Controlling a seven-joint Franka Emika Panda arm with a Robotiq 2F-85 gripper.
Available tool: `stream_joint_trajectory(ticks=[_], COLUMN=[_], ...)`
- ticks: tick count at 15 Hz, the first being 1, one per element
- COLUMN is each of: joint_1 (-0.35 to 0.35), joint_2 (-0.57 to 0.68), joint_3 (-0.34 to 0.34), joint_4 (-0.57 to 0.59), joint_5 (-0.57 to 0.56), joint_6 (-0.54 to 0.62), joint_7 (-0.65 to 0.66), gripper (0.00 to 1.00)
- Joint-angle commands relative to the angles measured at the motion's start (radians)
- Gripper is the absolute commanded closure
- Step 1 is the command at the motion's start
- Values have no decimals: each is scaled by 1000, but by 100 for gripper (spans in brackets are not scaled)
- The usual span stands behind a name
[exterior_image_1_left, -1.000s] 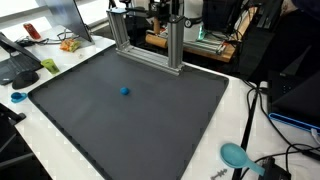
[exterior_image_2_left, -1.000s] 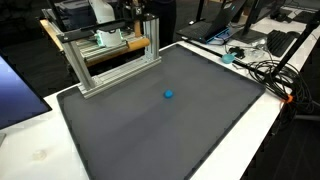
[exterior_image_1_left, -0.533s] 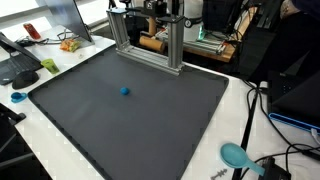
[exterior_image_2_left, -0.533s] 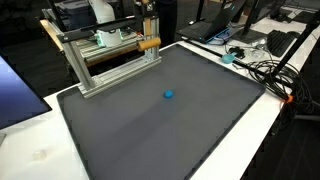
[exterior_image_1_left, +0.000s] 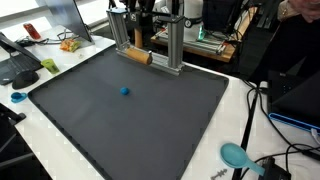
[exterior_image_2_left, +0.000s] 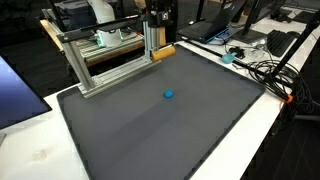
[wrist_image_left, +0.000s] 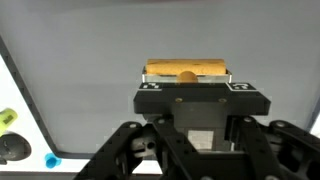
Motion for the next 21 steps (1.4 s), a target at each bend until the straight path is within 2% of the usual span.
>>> stream_joint_trajectory(ticks=[1,2,3,8,9,12,17,21], joint_1=[-9,-2,7,10,10,9,12,29], joint_2=[156,174,118,184,184,240,331,394], joint_3=[-12,-22,-23,-35,-35,-43,-68,-86], joint_4=[157,181,99,163,165,200,219,248], joint_5=[-34,-6,-9,-8,-8,30,-4,-20], joint_6=[-1,-26,5,-1,-2,29,118,145], joint_7=[47,26,18,17,17,29,100,137], gripper=[77,77,52,52,77,77,77,77])
